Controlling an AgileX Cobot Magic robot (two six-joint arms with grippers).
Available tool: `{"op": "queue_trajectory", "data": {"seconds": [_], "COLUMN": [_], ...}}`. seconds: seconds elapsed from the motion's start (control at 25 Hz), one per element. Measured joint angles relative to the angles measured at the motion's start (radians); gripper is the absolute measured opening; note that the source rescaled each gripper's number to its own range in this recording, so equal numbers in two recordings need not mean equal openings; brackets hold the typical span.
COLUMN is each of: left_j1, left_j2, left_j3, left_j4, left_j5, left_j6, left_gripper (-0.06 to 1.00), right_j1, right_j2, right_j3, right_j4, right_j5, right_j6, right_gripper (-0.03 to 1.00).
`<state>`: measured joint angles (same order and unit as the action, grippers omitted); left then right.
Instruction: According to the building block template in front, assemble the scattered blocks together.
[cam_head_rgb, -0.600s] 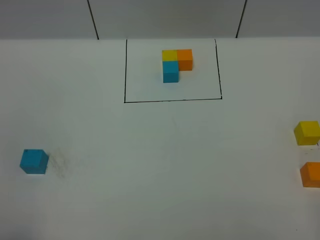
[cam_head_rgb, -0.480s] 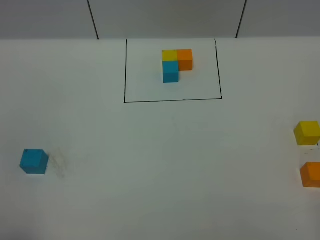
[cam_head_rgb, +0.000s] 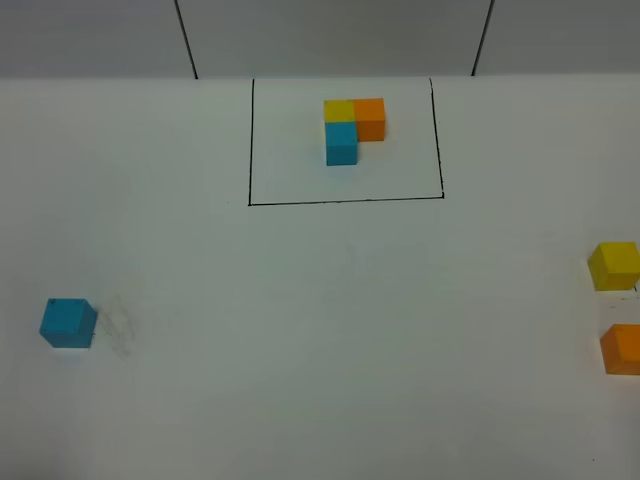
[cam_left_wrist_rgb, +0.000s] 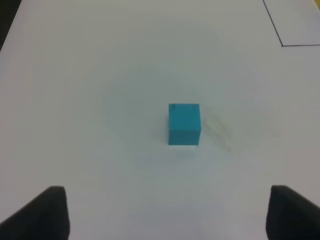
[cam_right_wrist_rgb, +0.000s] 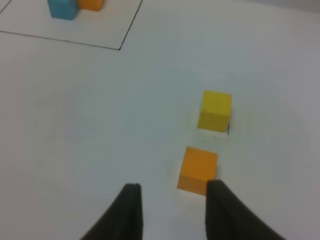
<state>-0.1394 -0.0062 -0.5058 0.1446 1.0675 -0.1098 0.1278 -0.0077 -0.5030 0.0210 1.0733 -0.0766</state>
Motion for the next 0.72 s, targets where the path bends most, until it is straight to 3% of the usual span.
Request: {"op": "queue_trajectory", "data": {"seconds": [0.44, 0.72], "left_j1": [0.0, 0.0], "left_j2": [0.0, 0.182], "left_j3": [0.0, -0.041], "left_j4": [-0.003, 0.008], "left_j5": [0.0, -0.002], "left_j6": [-0.001, -0.132], "left_gripper": [0.69, 0.69], "right_j1": [0.0, 0.0], "right_j2": [0.0, 0.0], "right_j3": [0.0, 0.0], "right_j4": [0.0, 0.0], "right_j5": [0.0, 0.0], "right_j6": [0.0, 0.0], "right_gripper": [0.0, 0.0]}}
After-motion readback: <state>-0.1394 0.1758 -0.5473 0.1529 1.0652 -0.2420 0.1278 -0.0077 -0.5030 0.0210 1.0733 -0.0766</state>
